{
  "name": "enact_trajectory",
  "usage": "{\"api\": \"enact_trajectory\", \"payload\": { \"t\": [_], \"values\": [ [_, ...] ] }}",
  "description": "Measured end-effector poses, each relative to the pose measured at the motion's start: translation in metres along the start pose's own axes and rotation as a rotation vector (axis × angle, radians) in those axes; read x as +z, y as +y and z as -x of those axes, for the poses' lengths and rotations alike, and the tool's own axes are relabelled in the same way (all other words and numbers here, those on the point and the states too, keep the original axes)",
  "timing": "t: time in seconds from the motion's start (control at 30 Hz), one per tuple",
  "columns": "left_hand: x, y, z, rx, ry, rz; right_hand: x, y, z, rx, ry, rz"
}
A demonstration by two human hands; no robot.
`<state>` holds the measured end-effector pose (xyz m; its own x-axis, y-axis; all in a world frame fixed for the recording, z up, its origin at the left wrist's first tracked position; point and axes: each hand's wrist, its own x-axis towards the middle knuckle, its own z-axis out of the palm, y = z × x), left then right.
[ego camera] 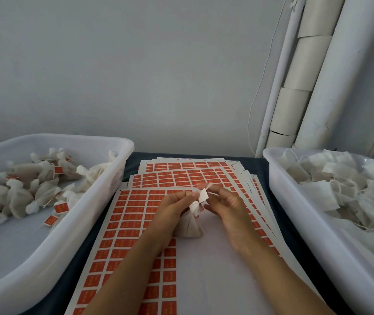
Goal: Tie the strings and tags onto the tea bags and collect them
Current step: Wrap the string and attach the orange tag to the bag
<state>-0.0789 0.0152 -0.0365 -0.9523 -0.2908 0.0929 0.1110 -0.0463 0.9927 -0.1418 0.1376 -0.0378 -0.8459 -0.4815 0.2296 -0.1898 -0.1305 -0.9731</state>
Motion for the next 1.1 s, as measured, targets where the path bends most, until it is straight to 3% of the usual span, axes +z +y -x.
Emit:
{"api": "enact_trajectory", "payload": {
  "t": [0.33, 0.5, 0.7, 0.93, 1.1],
  "values": [
    [0.002, -0.001, -0.001, -0.033, 0.053, -0.02, -0.016, -0.012, 0.002, -0.44, 0.039, 0.469],
    [0.004, -0.001, 0.0, -0.034, 0.059, 0.001, -0.019, -0.011, 0.001, -0.414, -0.017, 0.422],
    [0.003, -0.001, -0.002, -0.011, 0.069, 0.015, -0.022, -0.004, -0.003, -0.242, -0.059, 0.283],
    [0.003, -0.005, -0.003, 0.098, 0.028, -0.04, -0.017, -0.003, -0.001, -0.146, -0.023, 0.149],
    [0.003, -0.008, -0.004, 0.131, 0.0, -0.082, -0.015, -0.003, 0.0, -0.132, 0.005, 0.187]
  ]
}}
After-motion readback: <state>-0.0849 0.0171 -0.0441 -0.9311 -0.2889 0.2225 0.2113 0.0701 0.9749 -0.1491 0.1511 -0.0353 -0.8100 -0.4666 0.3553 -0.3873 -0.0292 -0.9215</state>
